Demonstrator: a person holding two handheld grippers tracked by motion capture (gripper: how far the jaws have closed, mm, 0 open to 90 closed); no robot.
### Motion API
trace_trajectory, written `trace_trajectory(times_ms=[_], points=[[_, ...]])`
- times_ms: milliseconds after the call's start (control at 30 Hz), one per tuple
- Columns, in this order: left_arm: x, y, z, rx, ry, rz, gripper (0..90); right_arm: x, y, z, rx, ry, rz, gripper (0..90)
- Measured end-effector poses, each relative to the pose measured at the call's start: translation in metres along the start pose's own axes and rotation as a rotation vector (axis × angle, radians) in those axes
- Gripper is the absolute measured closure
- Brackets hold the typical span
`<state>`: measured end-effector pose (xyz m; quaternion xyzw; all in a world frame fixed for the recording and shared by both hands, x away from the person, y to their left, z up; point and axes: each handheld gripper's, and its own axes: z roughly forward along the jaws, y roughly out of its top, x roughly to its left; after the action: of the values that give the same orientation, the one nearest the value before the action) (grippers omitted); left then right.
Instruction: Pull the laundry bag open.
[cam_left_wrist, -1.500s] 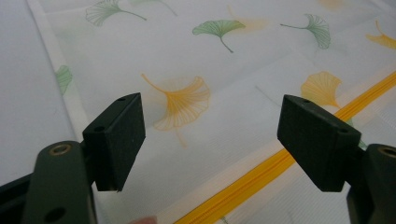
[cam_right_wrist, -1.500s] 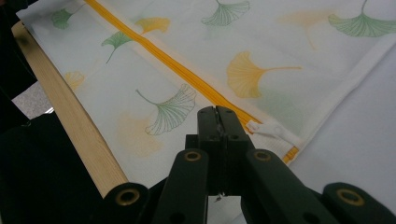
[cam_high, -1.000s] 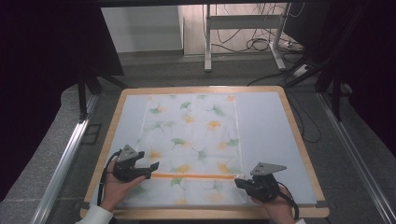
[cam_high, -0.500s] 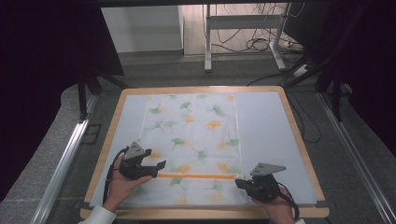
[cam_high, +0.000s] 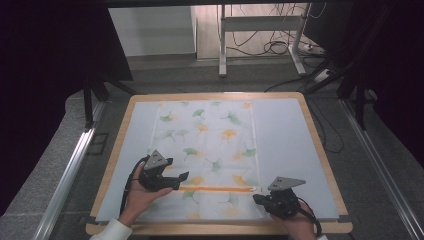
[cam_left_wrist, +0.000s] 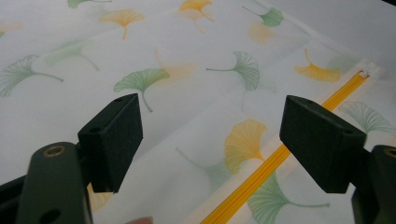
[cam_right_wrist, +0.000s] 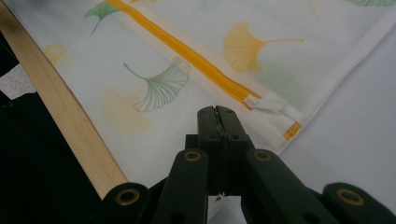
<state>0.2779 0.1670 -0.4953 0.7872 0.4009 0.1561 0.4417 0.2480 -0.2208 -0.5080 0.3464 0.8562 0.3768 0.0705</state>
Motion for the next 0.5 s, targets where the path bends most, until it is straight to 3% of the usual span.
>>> trace_trajectory(times_ms=[500], points=[[-0.014,0.01,0.012,0.012,-0.04,0.018,24.6,-0.002,-0.003,0.004,0.034,-0.008,-0.003,88.8]])
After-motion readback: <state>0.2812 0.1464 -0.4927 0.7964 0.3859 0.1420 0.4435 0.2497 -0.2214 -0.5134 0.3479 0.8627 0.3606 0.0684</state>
